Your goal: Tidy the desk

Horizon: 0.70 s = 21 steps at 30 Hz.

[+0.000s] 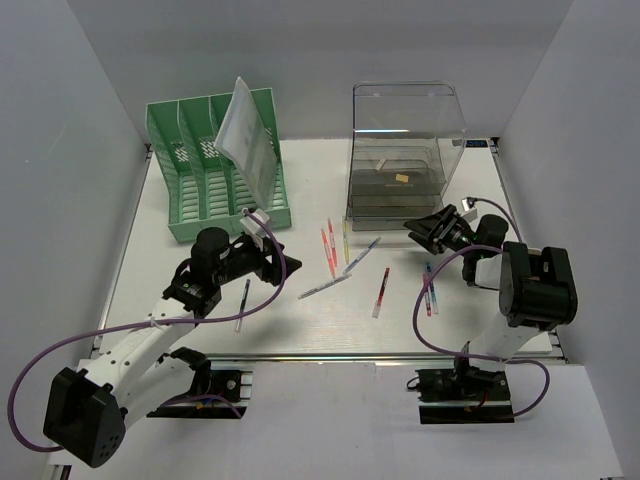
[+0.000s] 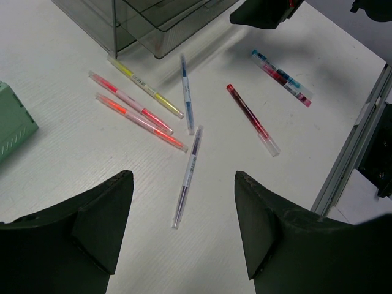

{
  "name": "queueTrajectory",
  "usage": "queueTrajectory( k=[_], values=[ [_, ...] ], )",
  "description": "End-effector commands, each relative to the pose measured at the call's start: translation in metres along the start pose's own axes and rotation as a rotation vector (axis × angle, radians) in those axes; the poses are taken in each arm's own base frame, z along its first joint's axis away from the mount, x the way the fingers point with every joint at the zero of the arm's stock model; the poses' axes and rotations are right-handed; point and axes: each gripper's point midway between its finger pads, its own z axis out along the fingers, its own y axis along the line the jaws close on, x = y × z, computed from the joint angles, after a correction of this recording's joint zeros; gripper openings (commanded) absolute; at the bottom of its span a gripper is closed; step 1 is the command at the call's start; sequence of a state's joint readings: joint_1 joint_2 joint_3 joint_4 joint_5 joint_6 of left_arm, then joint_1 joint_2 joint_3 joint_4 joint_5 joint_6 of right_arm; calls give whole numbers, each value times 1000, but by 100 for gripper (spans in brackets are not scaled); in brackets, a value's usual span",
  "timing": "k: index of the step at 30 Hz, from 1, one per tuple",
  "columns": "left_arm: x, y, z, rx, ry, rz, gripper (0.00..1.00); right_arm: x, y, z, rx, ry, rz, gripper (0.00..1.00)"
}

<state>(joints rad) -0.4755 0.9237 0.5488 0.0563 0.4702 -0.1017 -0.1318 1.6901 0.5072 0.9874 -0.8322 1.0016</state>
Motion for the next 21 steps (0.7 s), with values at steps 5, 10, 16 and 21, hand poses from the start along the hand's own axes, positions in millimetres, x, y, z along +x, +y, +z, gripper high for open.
queueTrajectory(
  k=[5,10,16,21],
  values=[
    [-8,-1,-4,-14,-19,-1,76,17,11,-23,30,157,-276,66],
    [-15,5,-4,-61,-17,-18,75,13,33,-45,107,213,-554,55],
    [-12,17,-10,-145,20,-51,53,-5,43,-80,271,264,-956,24],
    [-17,29,-14,-224,31,-50,10,1,26,-107,410,394,-1028,21]
  ],
)
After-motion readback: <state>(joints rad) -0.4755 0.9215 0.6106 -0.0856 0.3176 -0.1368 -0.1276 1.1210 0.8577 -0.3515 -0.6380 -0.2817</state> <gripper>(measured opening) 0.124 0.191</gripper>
